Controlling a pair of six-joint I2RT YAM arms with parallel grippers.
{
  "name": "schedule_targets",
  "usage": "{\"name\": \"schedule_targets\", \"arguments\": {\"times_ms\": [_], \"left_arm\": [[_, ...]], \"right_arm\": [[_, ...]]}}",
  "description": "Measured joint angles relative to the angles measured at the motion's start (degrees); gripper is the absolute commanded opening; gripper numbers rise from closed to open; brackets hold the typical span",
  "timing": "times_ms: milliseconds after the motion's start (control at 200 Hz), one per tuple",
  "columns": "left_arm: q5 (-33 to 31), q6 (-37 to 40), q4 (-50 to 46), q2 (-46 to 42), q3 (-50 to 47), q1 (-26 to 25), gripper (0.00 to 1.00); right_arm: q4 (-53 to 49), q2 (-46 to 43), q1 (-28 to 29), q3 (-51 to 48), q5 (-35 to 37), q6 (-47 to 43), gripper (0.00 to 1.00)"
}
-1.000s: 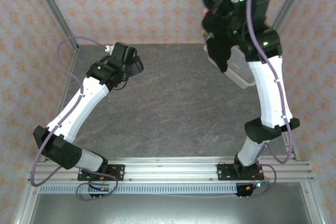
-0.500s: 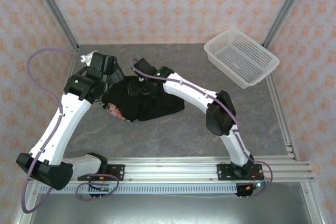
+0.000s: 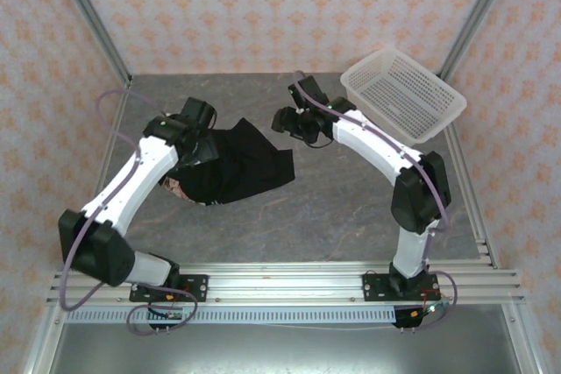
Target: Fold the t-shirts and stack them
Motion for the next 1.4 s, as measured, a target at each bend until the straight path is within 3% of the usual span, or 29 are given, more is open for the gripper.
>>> {"name": "schedule_targets", "arguments": {"times_ms": [120,390,465,585,616,811,991,1216,1401], "left_arm": [[1.42,-0.59,0.26,4.74,0.66,1.99,0.87],[1.92,-1.22,1.31,14.82,5.27,2.45,0.62],[1.92,-0.76,1.77,16.22,5.25,2.47,0.43],[1.95,-0.24,3.23,16.87,5.25,2.47,0.0],[1.92,0.0,3.43,16.87,5.25,2.47,0.0],[1.27,0.48,3.21,16.74,7.98,3.08,0.0],[2.29,0.74,2.64,15.1,16.83,6.23,0.0],[7.06,0.22,2.4,15.82,35.26,10.34,0.0],[12.11,-2.67,3.39,19.78,52.24,13.84,0.0]], "right_arm": [[2.86,5.38,1.77,-1.6,-3.19,4.0,0.62],[4.15,15.56,3.96,-0.02,-6.86,9.92,0.53],[4.22,16.22,3.85,0.81,-7.3,11.34,0.42],[4.42,16.22,3.8,1.18,-7.08,12.59,0.07],[4.42,16.22,3.8,1.18,-7.06,13.09,0.0],[2.23,15.98,2.71,3.02,-4.04,13.31,0.0],[-2.16,13.03,-1.77,9.6,-1.25,11.3,0.0],[-7.26,12.41,-9.84,31.26,0.87,7.85,0.0],[-10.51,17.44,-16.44,58.29,1.53,6.54,0.0]]}}
